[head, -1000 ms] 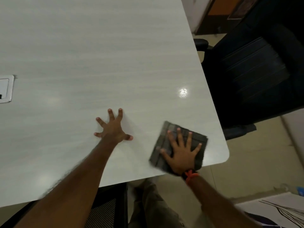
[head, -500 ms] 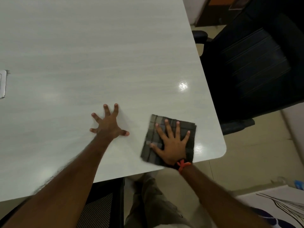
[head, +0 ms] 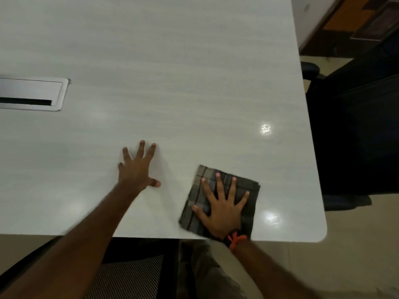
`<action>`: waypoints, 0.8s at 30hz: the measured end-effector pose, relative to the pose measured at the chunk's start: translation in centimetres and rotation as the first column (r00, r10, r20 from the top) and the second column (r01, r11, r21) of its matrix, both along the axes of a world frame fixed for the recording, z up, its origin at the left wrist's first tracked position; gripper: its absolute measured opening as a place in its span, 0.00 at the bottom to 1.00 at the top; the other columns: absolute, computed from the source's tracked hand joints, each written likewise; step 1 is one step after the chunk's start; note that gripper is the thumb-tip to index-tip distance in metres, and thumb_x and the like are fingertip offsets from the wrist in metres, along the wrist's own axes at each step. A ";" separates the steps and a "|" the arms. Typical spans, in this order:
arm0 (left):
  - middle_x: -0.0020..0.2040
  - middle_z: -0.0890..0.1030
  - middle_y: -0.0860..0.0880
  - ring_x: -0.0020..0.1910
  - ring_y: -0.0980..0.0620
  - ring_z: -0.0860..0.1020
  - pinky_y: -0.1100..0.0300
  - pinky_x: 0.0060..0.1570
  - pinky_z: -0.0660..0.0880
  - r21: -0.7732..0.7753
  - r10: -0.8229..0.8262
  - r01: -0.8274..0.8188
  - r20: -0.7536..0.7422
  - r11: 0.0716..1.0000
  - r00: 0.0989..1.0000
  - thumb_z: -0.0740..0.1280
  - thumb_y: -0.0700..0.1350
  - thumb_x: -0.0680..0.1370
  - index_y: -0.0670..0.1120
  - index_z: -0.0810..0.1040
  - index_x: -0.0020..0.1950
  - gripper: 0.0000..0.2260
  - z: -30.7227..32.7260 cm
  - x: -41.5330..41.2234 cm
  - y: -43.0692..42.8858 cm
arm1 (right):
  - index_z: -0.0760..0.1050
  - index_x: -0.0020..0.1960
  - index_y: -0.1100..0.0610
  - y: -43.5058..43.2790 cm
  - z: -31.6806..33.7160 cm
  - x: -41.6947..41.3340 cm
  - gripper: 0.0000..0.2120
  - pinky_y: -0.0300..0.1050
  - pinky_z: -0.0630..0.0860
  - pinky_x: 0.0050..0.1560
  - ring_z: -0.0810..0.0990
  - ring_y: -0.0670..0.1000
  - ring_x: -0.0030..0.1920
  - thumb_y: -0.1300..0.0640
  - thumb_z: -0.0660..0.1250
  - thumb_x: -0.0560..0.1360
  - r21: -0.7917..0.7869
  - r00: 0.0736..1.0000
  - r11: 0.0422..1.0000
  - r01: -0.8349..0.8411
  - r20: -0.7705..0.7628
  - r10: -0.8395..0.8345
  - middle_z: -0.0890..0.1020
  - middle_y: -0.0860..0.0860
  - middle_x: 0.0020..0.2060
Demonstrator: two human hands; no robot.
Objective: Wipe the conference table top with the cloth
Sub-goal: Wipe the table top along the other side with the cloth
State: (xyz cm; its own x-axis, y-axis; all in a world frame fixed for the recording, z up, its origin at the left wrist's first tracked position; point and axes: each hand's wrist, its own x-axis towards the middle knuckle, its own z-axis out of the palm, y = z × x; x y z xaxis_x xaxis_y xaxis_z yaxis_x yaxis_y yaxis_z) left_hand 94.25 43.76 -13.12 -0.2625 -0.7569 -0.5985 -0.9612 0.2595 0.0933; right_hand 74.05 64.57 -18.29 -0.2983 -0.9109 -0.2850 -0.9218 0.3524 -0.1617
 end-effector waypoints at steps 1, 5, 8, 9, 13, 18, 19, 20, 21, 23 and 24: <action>0.80 0.35 0.54 0.77 0.30 0.39 0.31 0.70 0.60 0.013 -0.017 0.017 0.001 1.000 1.000 0.80 0.58 0.65 0.59 0.37 0.80 0.60 0.1 -0.5 -0.2 | 0.42 0.81 0.35 -1.6 -0.1 -1.5 0.41 0.83 0.39 0.68 0.41 0.66 0.81 0.20 0.46 0.73 0.002 1.000 1.000 -0.025 -0.005 0.025 0.43 0.46 0.83; 0.80 0.35 0.54 0.76 0.29 0.38 0.29 0.68 0.61 0.082 -0.064 0.064 -0.003 0.995 0.998 0.83 0.52 0.62 0.58 0.35 0.79 0.64 0.0 -2.0 -1.5 | 0.40 0.80 0.34 -11.4 -0.1 -6.6 0.41 0.83 0.37 0.69 0.38 0.64 0.81 0.20 0.45 0.73 0.015 0.999 0.999 0.031 -0.009 -0.031 0.40 0.45 0.82; 0.80 0.33 0.54 0.75 0.28 0.36 0.26 0.67 0.57 0.155 -0.034 0.037 -0.021 0.987 0.999 0.84 0.49 0.61 0.59 0.32 0.78 0.66 0.2 -2.3 -2.1 | 0.39 0.81 0.36 -14.0 0.0 -6.3 0.41 0.83 0.37 0.68 0.37 0.65 0.81 0.21 0.43 0.74 0.028 0.998 0.997 0.070 -0.004 -0.070 0.40 0.48 0.83; 0.79 0.32 0.54 0.75 0.28 0.35 0.25 0.67 0.56 0.170 -0.028 0.032 -0.025 0.985 0.999 0.84 0.48 0.62 0.60 0.32 0.78 0.66 0.3 -2.4 -2.2 | 0.39 0.81 0.36 -13.1 0.0 -5.4 0.41 0.83 0.38 0.68 0.38 0.66 0.81 0.21 0.42 0.74 0.024 0.999 0.999 0.043 -0.010 -0.043 0.40 0.49 0.83; 0.78 0.29 0.55 0.74 0.27 0.33 0.25 0.67 0.54 0.201 -0.011 0.016 -0.029 0.979 1.000 0.83 0.47 0.62 0.60 0.30 0.77 0.67 0.7 -2.7 -2.6 | 0.37 0.81 0.35 -7.4 0.2 -2.6 0.40 0.83 0.37 0.68 0.35 0.67 0.80 0.21 0.44 0.74 0.070 0.978 0.976 -0.208 0.003 0.209 0.38 0.49 0.82; 0.78 0.29 0.55 0.74 0.27 0.32 0.24 0.67 0.53 0.218 -0.007 0.014 -0.033 0.976 0.999 0.83 0.47 0.62 0.60 0.30 0.77 0.66 0.9 -2.9 -2.8 | 0.37 0.79 0.32 -14.3 0.0 -6.8 0.40 0.83 0.40 0.68 0.36 0.65 0.80 0.21 0.47 0.73 0.011 0.970 0.970 -0.244 -0.009 0.244 0.39 0.45 0.82; 0.78 0.29 0.55 0.74 0.27 0.32 0.24 0.67 0.53 0.222 -0.003 0.010 -0.032 0.975 0.999 0.83 0.47 0.63 0.60 0.30 0.77 0.66 1.0 -3.0 -2.8 | 0.38 0.79 0.32 -17.0 -0.1 -7.5 0.40 0.83 0.40 0.68 0.37 0.65 0.81 0.20 0.46 0.73 -0.003 0.981 0.981 -0.192 -0.023 0.192 0.39 0.44 0.82; 0.78 0.29 0.55 0.74 0.27 0.32 0.24 0.67 0.52 0.228 0.005 0.003 -0.032 0.974 0.999 0.83 0.46 0.63 0.60 0.30 0.77 0.66 1.1 -3.1 -2.8 | 0.38 0.80 0.32 -19.6 -0.2 -8.0 0.40 0.83 0.39 0.68 0.37 0.65 0.81 0.20 0.46 0.73 -0.005 0.990 0.990 -0.141 -0.028 0.141 0.40 0.45 0.82; 0.78 0.29 0.55 0.74 0.28 0.31 0.24 0.67 0.52 0.234 0.013 -0.005 -0.034 0.972 0.999 0.83 0.46 0.63 0.60 0.31 0.77 0.66 1.2 -3.1 -2.9 | 0.39 0.80 0.32 -22.0 -0.3 -8.2 0.40 0.83 0.39 0.68 0.37 0.65 0.81 0.20 0.45 0.73 -0.006 0.995 0.995 -0.100 -0.030 0.100 0.40 0.45 0.82; 0.77 0.28 0.55 0.73 0.28 0.30 0.23 0.67 0.51 0.240 0.014 -0.004 -0.038 0.971 0.999 0.83 0.46 0.63 0.61 0.30 0.77 0.66 1.2 -3.1 -3.0 | 0.39 0.80 0.34 -24.3 -0.6 -7.5 0.40 0.84 0.40 0.68 0.38 0.65 0.81 0.20 0.44 0.73 -0.005 0.999 0.999 -0.039 -0.025 0.039 0.41 0.46 0.83; 0.77 0.28 0.55 0.73 0.27 0.30 0.23 0.67 0.51 0.239 0.009 0.000 -0.037 0.971 0.999 0.83 0.46 0.63 0.61 0.30 0.77 0.66 1.1 -3.1 -3.0 | 0.40 0.81 0.35 -24.0 -0.6 -6.8 0.40 0.84 0.41 0.68 0.39 0.65 0.81 0.21 0.44 0.73 -0.015 1.000 1.000 -0.011 -0.019 0.011 0.41 0.47 0.83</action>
